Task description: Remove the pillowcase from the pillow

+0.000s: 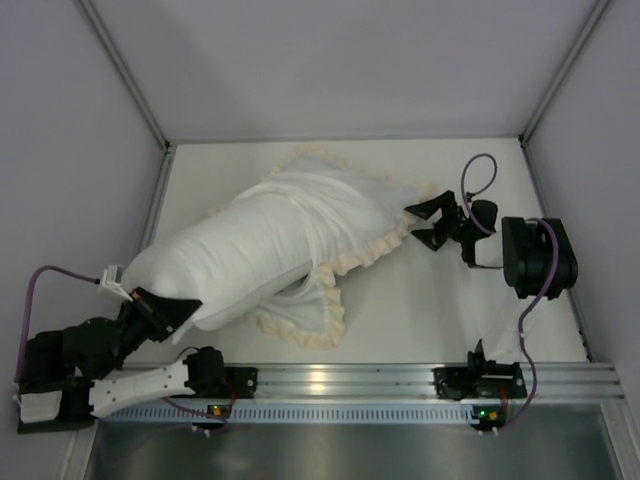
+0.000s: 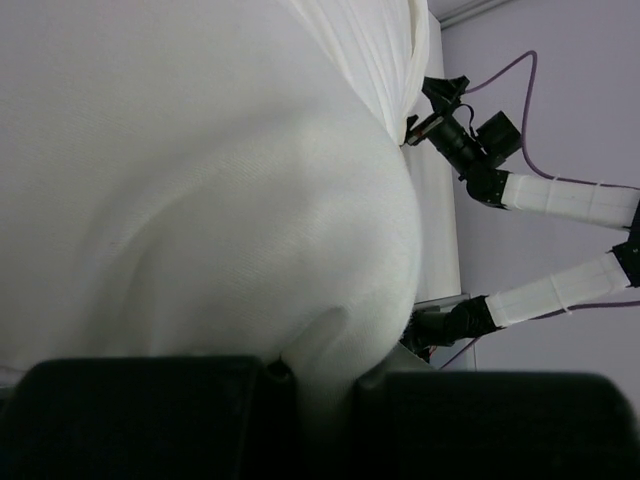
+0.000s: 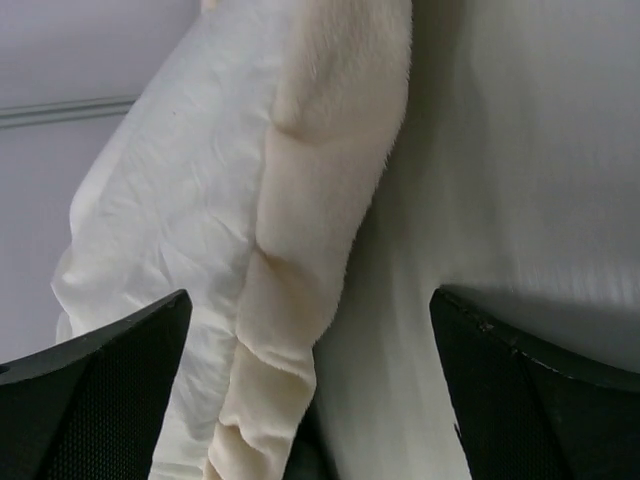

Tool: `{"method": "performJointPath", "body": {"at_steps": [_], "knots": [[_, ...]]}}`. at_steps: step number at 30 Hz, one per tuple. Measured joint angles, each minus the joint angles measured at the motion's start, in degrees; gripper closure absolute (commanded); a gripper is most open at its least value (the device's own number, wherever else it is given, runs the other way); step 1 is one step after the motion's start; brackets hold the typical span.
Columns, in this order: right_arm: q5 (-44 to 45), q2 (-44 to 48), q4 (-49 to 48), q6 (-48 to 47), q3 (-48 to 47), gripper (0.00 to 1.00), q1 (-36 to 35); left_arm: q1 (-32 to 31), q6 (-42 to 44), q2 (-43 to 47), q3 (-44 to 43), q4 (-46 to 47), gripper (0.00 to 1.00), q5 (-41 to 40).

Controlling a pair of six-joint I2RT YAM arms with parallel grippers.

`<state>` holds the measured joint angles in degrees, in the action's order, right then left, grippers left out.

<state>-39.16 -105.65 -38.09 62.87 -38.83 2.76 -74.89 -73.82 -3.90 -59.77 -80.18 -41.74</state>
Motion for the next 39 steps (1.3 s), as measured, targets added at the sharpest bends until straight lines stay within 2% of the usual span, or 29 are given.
{"method": "performJointPath", "body": {"at_steps": [5,8,11,13,14,17,20,22,23,24,25,27,29,32,33,34,35,37,38,39], "knots": [[-1.22,-9.77,-16.00,9.92,-3.78,0.00,-0.02,0.02,0.00,0.00,0.00,0.00,1.00,0.20],[-0.55,-12.94,-18.05,11.87,-7.65,0.00,-0.02,0.02,0.00,0.00,0.00,0.00,1.00,0.17],[0.68,-14.01,-15.52,10.69,-11.69,0.02,-0.11,0.02,0.00,0.00,0.00,0.02,1.00,0.17],[1.79,-14.03,-12.63,8.68,-14.64,0.10,-0.39,0.02,0.00,0.00,0.00,0.02,1.00,0.15],[2.51,-14.03,-10.93,7.45,-16.17,0.18,-0.46,0.02,0.02,0.00,0.00,0.00,1.00,0.17],[5.09,-13.97,-6.82,3.91,-18.86,0.30,-0.63,0.04,0.00,0.00,0.02,0.02,1.00,0.17],[5.35,-14.05,-2.60,1.88,-21.05,0.35,-0.79,0.07,0.00,0.00,0.17,0.02,1.00,0.24],[5.07,-14.05,-2.12,1.25,-21.73,0.32,-0.94,0.07,0.00,0.00,0.31,0.02,1.00,0.42],[4.92,-14.03,-2.12,1.07,-21.73,0.27,-1.07,0.07,0.00,0.00,0.31,0.02,1.00,0.46],[4.76,-14.03,-2.05,0.76,-21.59,0.14,-1.31,0.07,0.00,0.00,0.31,0.02,1.00,0.46],[4.81,-14.03,-1.88,0.44,-21.33,0.09,-1.66,0.07,0.00,0.00,0.31,0.02,1.00,0.50],[4.94,-13.73,-1.84,-0.63,-20.09,0.05,-2.93,0.07,0.00,0.00,0.35,0.02,1.00,0.63],[4.98,-13.31,-1.27,-1.77,-18.47,0.07,-4.87,0.07,0.00,-0.02,0.39,0.02,1.00,0.74],[4.63,-13.22,-1.53,-2.75,-18.23,0.23,-7.21,0.07,0.00,-0.24,0.42,0.02,1.00,0.96],[4.57,-13.27,-1.33,-2.73,-18.21,0.35,-7.72,0.07,0.00,-0.35,0.42,0.02,1.00,1.07],[4.52,-13.29,-1.27,-2.80,-18.21,0.42,-8.00,0.07,0.00,-0.42,0.42,0.04,1.00,1.22],[4.57,-13.29,-1.29,-2.93,-18.21,0.64,-8.13,0.09,0.02,-0.48,0.42,0.02,1.00,1.38],[4.96,-13.29,-0.92,-3.63,-18.38,0.81,-8.00,0.13,0.02,-0.48,0.42,0.02,1.00,1.60],[5.27,-13.27,0.24,-4.35,-18.78,0.99,-7.87,0.15,0.02,-0.48,0.42,0.02,1.00,1.66],[5.75,-13.25,2.40,-5.31,-19.69,1.00,-7.85,0.17,0.02,-0.48,0.42,0.02,1.00,1.77]]}}
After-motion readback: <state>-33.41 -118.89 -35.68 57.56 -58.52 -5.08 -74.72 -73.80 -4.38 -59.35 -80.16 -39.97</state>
